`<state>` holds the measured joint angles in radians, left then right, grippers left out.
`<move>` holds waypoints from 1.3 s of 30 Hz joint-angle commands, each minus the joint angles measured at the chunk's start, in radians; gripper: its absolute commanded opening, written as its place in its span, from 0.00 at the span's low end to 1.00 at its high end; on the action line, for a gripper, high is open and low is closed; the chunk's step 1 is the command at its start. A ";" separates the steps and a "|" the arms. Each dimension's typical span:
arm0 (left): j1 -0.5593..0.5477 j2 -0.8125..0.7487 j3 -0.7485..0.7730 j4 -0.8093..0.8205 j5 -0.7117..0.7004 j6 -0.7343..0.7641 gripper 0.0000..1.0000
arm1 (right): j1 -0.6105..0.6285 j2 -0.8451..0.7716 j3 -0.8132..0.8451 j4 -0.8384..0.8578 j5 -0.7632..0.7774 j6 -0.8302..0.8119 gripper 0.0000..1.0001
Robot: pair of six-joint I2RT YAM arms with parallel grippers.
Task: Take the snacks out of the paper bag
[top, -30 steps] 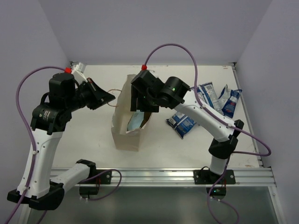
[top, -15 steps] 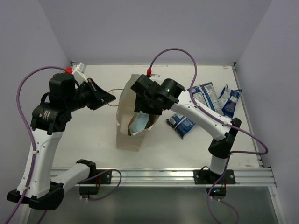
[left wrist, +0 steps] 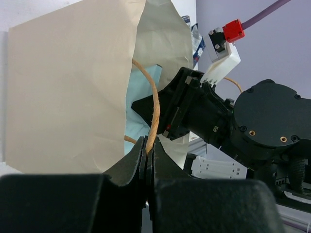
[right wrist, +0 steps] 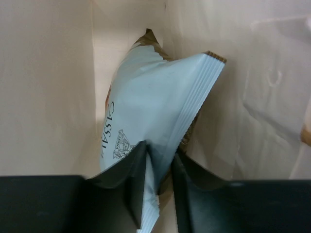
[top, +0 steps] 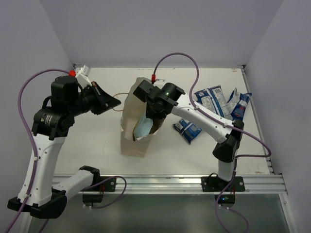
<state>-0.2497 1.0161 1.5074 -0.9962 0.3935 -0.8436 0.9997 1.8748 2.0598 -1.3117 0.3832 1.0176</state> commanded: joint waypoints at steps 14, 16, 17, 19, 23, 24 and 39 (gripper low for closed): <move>0.006 -0.019 -0.108 -0.004 -0.048 0.067 0.00 | -0.019 -0.038 0.255 0.178 -0.010 -0.261 0.00; 0.006 -0.019 -0.128 -0.001 -0.057 0.070 0.00 | -0.019 -0.051 0.328 0.204 -0.026 -0.286 0.00; 0.006 -0.019 -0.145 0.001 -0.059 0.072 0.00 | -0.019 -0.054 0.357 0.206 -0.027 -0.309 0.00; 0.006 -0.016 -0.154 0.004 -0.071 0.075 0.00 | -0.019 -0.074 0.420 0.207 -0.020 -0.326 0.00; 0.006 -0.010 -0.162 0.007 -0.087 0.071 0.00 | -0.019 -0.169 0.413 0.282 0.016 -0.405 0.00; 0.004 -0.005 -0.162 0.010 -0.090 0.071 0.00 | -0.024 -0.190 0.411 0.314 0.025 -0.421 0.00; 0.004 0.026 -0.135 -0.005 -0.154 0.054 0.00 | -0.156 -0.493 0.356 0.603 0.363 -0.799 0.00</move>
<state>-0.2489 1.0412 1.3441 -1.0031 0.2764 -0.7933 0.8520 1.4063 2.4332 -0.8394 0.5739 0.3573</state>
